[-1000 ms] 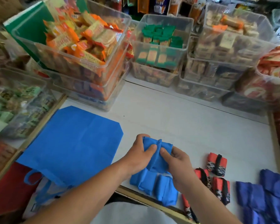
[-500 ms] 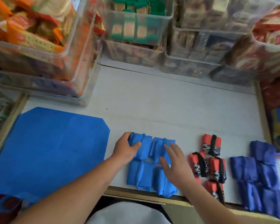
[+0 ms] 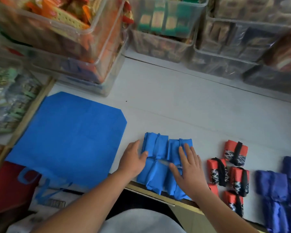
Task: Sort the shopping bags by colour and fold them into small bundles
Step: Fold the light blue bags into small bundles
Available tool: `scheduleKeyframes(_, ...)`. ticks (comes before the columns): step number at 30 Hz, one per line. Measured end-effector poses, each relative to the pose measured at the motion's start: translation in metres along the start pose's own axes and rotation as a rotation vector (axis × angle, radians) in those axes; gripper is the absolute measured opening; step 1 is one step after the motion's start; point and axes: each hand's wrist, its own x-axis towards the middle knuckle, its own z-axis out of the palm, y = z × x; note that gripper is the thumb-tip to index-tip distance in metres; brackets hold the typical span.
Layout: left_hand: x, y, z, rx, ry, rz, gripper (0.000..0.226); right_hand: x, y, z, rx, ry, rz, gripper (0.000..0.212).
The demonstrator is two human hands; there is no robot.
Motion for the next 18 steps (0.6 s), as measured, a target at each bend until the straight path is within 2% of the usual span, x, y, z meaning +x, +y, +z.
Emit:
scheduleKeyframes(3, -0.026, -0.026, -0.015, -0.002, 0.217, 0.012, 0.036, 0.000, -0.026, -0.005, 0.067, 0.120, -0.091, 0.078)
scheduleKeyframes(4, -0.038, -0.039, -0.023, 0.019, 0.283, -0.004, 0.036, -0.001, -0.040, -0.005, 0.088, 0.125, -0.140, 0.074)
scheduleKeyframes(7, -0.061, -0.096, -0.044, 0.166, 0.472, -0.042, 0.059, -0.004, -0.080, 0.005, 0.167, 0.091, -0.259, 0.067)
scheduleKeyframes(10, -0.080, -0.138, -0.064, 0.277, 0.413, -0.133, 0.075, -0.009, -0.120, 0.013, 0.255, -0.044, -0.276, 0.065)
scheduleKeyframes(12, -0.087, -0.153, -0.070, 0.341, 0.347, -0.104, 0.083, -0.010, -0.143, 0.020, 0.260, -0.121, -0.260, 0.047)
scheduleKeyframes(15, -0.088, -0.164, -0.079, 0.403, 0.347, -0.031, 0.077, -0.011, -0.174, 0.031, 0.303, -0.226, -0.201, 0.035)
scheduleKeyframes(18, -0.080, -0.173, -0.087, 0.359, 0.373, 0.040, 0.068, -0.007, -0.192, 0.042, 0.414, -0.326, -0.106, 0.018)
